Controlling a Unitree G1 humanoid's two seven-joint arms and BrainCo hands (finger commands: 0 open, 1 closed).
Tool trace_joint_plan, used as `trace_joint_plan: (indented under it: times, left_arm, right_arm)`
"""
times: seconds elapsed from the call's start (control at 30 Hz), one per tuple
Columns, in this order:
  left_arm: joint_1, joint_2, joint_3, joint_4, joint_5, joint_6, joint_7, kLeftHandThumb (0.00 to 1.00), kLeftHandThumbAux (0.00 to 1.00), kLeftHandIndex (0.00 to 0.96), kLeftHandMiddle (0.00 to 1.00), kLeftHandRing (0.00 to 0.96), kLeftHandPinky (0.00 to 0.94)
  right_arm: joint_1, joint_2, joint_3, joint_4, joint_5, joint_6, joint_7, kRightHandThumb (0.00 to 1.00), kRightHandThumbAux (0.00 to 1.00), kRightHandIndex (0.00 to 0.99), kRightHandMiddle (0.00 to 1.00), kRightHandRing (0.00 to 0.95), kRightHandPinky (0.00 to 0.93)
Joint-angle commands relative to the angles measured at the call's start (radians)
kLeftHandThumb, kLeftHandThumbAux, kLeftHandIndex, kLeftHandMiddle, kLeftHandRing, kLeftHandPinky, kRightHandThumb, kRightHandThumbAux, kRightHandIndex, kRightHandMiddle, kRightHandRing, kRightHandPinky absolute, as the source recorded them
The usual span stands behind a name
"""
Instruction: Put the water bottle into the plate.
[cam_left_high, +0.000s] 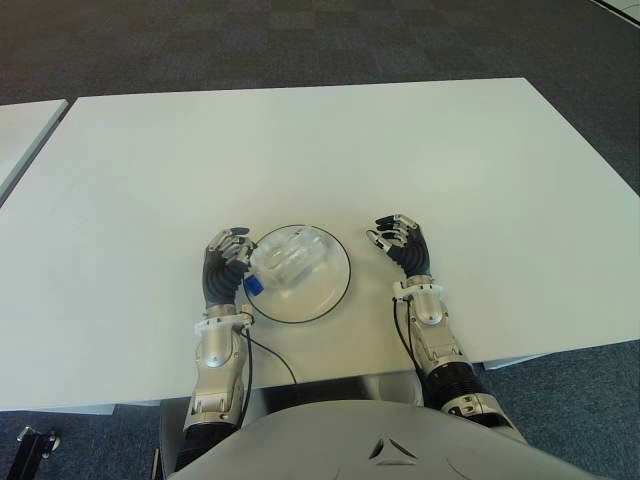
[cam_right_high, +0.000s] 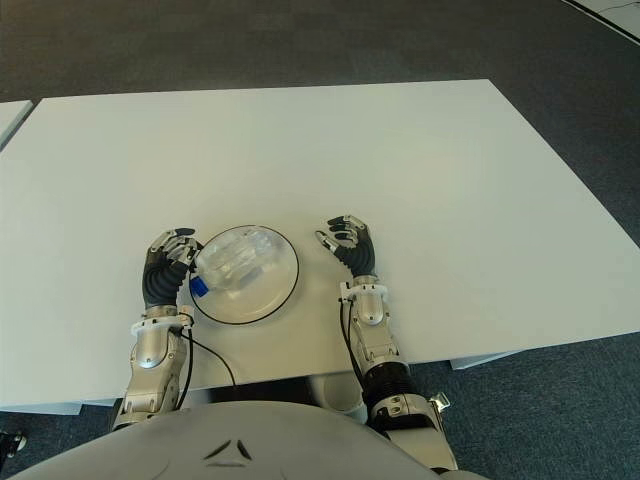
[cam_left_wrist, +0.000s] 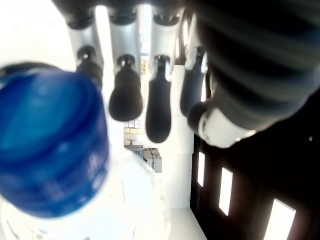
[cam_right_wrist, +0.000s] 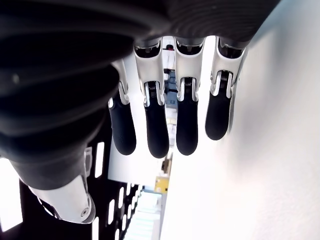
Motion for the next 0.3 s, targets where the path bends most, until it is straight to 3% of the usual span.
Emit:
trace_joint_plan:
  times: [0.03,0.3]
  left_arm:
    - [0.005,0.008,-0.015,0.025,0.01,0.014,-0.026,0.835,0.679,0.399,0.571,0.758,0.746]
    - [0.003,0.01,-0.028,0.028,0.001,0.02,-0.053,0.835,0.678,0.401,0.575,0.765,0.755]
  right_arm:
    - [0.021,0.002,-0.001,0.04,0.001,0.021,0.002,0.708,0.737,0.421,0.414,0.381,0.373]
    - [0.017,0.002,-0.002,0.049,0.001,0.02,0.001,0.71,0.736,0.422,0.413,0.38,0.368]
